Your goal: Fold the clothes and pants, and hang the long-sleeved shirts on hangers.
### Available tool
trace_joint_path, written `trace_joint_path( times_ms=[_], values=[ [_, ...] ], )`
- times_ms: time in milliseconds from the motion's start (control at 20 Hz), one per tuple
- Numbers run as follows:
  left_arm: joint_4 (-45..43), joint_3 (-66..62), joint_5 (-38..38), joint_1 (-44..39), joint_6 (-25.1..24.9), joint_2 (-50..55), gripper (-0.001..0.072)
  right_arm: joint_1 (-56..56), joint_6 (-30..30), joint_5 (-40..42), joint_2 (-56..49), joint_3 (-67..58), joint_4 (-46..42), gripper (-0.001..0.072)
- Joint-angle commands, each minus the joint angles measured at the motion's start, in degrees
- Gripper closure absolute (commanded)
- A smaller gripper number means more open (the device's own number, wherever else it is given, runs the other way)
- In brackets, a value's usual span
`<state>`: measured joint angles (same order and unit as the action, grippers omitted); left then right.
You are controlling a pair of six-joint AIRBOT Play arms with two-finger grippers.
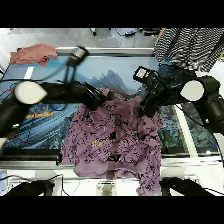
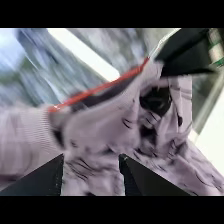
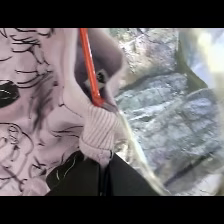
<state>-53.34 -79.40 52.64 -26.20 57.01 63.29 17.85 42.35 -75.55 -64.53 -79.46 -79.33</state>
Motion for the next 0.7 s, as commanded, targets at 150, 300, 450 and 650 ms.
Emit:
trace_joint_path(
  times_ms=[150, 300, 450, 650],
  values=[
    [-2.51, 0.09, 8.94, 13.14, -2.08, -5.68, 0.0265, 0.00, 0.02, 0.09, 1.33, -0.42, -0.81, 0.0684],
    [1.79, 0.15, 13.62, 11.56, 1.77, -0.87, 0.0229, 0.00, 0.04, -0.04, 2.16, -0.42, -0.15, 0.0684],
    [2.91, 0.15, 12.70, 6.56, 3.72, 4.09, 0.0167, 0.00, 0.04, -0.37, 2.14, -0.39, -0.07, 0.0684],
    [4.39, 0.13, 5.97, 1.46, 4.79, 7.02, 0.0147, 0.00, 0.04, -0.48, 2.16, -0.39, -0.02, 0.0684]
  ],
)
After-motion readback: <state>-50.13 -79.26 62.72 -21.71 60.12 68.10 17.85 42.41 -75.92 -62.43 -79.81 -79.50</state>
